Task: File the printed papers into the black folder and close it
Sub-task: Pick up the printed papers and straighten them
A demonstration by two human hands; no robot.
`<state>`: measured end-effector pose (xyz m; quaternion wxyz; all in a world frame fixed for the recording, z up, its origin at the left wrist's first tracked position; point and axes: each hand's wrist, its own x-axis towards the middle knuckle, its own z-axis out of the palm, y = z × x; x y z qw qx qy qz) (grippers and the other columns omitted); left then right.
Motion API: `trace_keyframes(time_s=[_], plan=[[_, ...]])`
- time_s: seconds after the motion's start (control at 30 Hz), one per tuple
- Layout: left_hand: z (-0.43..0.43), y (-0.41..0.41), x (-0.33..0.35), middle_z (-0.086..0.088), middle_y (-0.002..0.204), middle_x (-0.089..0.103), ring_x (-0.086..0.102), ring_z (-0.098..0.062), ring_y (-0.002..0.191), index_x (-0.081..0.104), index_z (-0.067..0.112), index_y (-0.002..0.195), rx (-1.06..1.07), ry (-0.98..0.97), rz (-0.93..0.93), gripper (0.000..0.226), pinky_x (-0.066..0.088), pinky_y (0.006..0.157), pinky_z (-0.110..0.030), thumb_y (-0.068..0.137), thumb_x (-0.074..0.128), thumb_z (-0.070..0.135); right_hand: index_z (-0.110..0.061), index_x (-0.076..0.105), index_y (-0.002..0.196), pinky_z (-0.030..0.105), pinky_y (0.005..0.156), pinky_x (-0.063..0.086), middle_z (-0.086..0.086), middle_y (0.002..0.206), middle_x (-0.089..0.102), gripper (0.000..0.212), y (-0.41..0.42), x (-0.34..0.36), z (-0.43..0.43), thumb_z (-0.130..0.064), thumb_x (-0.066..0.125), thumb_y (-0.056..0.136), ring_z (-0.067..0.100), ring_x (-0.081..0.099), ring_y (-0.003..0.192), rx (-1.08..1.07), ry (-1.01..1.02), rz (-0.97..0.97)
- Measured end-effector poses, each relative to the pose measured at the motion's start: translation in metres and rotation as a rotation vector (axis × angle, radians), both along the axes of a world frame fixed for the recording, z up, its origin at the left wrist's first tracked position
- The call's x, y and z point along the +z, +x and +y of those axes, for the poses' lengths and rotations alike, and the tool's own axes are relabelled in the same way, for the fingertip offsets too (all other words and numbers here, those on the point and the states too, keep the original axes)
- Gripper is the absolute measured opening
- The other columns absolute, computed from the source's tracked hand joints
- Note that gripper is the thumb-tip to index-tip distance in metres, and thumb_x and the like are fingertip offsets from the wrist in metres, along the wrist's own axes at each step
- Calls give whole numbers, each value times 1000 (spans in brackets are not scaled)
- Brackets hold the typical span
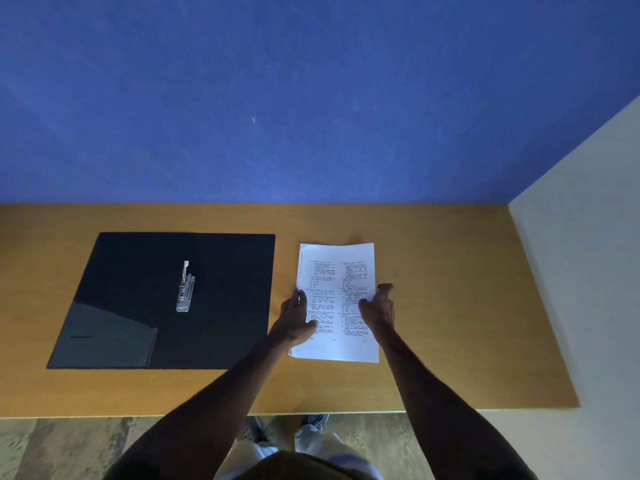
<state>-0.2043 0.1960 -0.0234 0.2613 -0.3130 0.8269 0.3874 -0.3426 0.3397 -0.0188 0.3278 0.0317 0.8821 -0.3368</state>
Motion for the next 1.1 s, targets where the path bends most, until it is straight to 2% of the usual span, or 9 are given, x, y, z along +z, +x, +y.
trace_keyframes(time_s=[0.13,0.27,0.47,0.6,0.67,0.8,0.93,1.03,1.1], plan=[[-3,0,0,-9,183,-5,2,-34,171,-1,4,173,21,8,14,90,23,137,-50,108,56,27,4,69,133,55,105,61,25,130,74,34,-4,-3,5,-3,64,100,44,73,121,-193,-242,-170],[-13,-4,3,-9,179,20,28,-35,164,26,7,169,78,21,48,73,36,129,-52,105,59,24,11,63,139,65,112,53,34,137,69,34,1,-1,8,6,57,106,53,67,129,-147,-408,-257],[-29,-18,11,-10,153,64,63,-32,139,56,7,150,434,217,211,48,53,110,-41,103,63,6,4,66,137,66,106,57,25,131,75,32,3,0,16,5,60,105,47,72,123,-92,-513,-45],[-39,-25,17,-14,144,70,64,-36,137,58,0,146,778,555,329,47,50,109,-46,102,70,10,-2,68,135,63,103,60,16,127,79,29,2,12,25,-1,63,107,42,75,120,-43,-661,12],[-40,-30,24,-11,138,75,68,-34,132,64,4,143,816,697,429,40,49,116,-49,104,66,9,-6,69,134,60,101,62,12,126,80,27,1,18,27,-4,64,107,40,76,118,-37,-695,48],[-36,-43,38,-4,127,79,73,-33,128,73,8,132,790,541,563,26,59,102,-40,108,63,12,-8,66,139,51,97,65,9,127,79,31,-1,28,24,-7,64,108,34,77,118,-42,-695,147],[-33,-47,52,-2,136,77,75,-23,127,69,9,141,755,502,723,33,61,105,-39,110,62,18,-8,65,140,56,105,61,7,130,78,33,-11,38,12,-8,64,107,31,75,122,-33,-672,212],[-32,-41,60,4,134,79,78,-11,120,69,17,141,765,552,824,34,63,94,-27,109,64,26,-19,70,136,39,98,66,0,128,80,29,-16,49,8,-14,64,108,21,78,119,-21,-727,227],[-32,-35,59,4,137,77,76,-11,124,69,21,141,745,576,861,34,62,95,-22,109,64,29,-27,73,130,25,92,65,-3,126,81,25,-17,55,7,-18,65,108,14,79,116,-29,-773,208]])
